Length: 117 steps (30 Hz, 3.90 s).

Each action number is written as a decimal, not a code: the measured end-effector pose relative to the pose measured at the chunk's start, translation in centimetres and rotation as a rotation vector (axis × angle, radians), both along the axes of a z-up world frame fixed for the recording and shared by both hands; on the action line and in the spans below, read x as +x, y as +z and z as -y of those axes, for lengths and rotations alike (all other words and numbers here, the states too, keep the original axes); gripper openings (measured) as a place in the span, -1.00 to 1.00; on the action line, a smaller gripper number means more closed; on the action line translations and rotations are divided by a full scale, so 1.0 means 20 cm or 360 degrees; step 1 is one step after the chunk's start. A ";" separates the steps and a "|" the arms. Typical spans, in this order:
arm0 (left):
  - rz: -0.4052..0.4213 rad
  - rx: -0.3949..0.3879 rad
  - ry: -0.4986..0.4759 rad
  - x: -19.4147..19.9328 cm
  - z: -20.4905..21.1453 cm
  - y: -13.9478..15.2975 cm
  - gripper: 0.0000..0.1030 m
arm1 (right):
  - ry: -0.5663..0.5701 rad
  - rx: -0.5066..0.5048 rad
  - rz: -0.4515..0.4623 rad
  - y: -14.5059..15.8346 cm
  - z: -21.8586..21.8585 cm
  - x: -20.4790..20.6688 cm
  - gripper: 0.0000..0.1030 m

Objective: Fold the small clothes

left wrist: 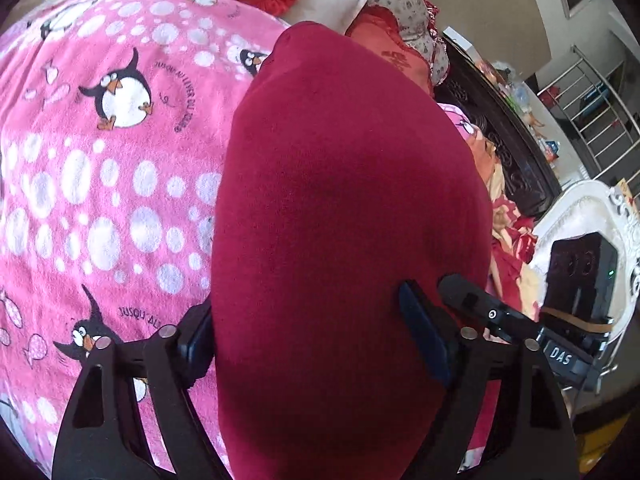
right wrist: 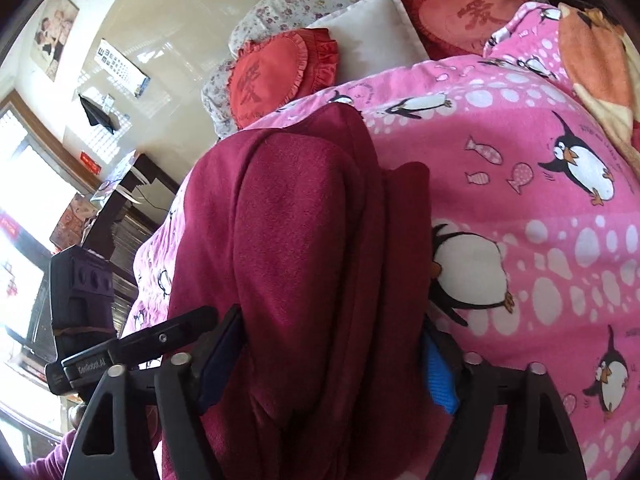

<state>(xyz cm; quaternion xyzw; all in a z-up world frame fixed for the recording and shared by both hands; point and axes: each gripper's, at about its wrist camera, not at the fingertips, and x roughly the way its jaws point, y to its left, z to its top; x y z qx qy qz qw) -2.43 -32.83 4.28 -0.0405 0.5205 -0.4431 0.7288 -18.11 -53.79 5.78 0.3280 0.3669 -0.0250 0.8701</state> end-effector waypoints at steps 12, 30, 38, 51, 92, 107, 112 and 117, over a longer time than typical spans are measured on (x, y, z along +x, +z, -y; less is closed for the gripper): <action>0.0137 0.0049 -0.0036 -0.28 -0.41 0.37 -0.04 | 0.0201 0.0061 0.0082 0.29 -0.31 -0.16 -0.25; 0.0345 0.0407 0.0244 -0.56 -0.64 0.19 0.07 | 0.0289 -0.0293 0.0004 0.36 -0.71 -0.39 -0.10; 0.0570 0.0473 0.0333 -0.60 -0.66 0.28 0.13 | 0.0459 -0.0395 0.0049 0.35 -0.91 -0.40 -0.23; 0.0681 0.0476 0.0403 -0.69 -0.67 0.33 0.13 | 0.0322 -0.0479 -0.0177 0.10 -0.87 -0.44 -0.24; 0.0857 0.0460 0.0506 -0.82 -0.73 0.46 0.13 | 0.0067 -0.0569 -0.0034 0.38 -0.95 -0.44 0.23; 0.0832 0.0478 0.0498 -0.80 -0.72 0.41 0.13 | 0.0070 -0.0528 -0.0067 0.34 -0.94 -0.41 0.23; 0.0831 0.0478 0.0497 -0.80 -0.72 0.41 0.13 | 0.0070 -0.0509 -0.0073 0.33 -0.93 -0.41 0.23; 0.0827 0.0476 0.0496 -0.80 -0.71 0.41 0.13 | 0.0082 -0.0510 -0.0079 0.33 -0.94 -0.40 0.23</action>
